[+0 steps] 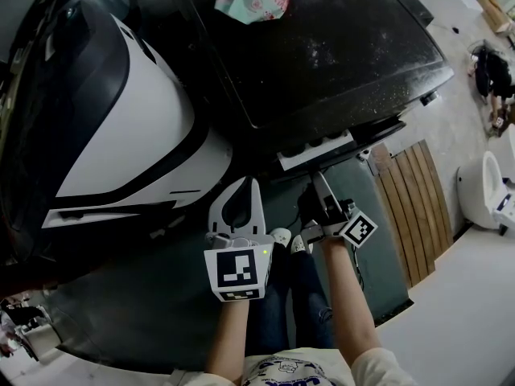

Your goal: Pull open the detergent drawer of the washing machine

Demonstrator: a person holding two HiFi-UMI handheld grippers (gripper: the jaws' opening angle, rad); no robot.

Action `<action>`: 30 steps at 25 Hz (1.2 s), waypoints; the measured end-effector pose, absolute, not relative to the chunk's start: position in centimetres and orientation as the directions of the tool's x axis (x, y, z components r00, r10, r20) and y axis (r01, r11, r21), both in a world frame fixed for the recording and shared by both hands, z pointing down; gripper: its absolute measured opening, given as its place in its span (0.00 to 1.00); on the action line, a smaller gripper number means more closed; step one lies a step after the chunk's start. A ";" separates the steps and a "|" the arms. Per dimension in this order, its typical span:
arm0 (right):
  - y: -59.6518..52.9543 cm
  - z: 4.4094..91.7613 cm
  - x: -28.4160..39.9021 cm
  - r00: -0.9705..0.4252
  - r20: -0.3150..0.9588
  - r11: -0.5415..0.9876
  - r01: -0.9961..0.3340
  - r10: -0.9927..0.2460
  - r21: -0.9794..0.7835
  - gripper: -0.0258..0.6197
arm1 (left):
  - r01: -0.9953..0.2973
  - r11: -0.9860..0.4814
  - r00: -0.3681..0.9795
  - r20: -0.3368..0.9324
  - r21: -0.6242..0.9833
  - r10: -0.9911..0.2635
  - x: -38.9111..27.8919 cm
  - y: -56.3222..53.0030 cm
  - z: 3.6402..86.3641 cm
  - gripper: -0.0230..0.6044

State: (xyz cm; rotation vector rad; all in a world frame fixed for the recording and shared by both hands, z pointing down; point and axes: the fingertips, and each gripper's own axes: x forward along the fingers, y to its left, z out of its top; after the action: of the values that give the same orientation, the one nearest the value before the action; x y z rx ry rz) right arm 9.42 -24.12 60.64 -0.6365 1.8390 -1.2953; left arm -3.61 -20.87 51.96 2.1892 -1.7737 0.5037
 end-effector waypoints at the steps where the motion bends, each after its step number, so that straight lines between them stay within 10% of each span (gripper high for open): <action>1: -24.1 60.6 9.5 -0.569 -0.312 0.356 0.035 -0.761 -0.934 0.31 | -0.978 -0.209 0.187 0.434 -0.003 -0.881 -3.5 -20.8 51.9 0.06; 30: -20.0 60.6 11.4 -0.569 -0.296 0.350 0.016 -0.767 -0.937 0.29 | -0.975 -0.222 0.201 0.421 -0.002 -0.885 -1.6 -19.0 51.1 0.06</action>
State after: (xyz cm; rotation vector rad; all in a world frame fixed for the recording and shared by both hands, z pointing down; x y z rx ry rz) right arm 11.44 -20.00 60.60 -0.6595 1.8484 -1.2945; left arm -1.61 -19.01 51.12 2.2132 -1.7659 0.4902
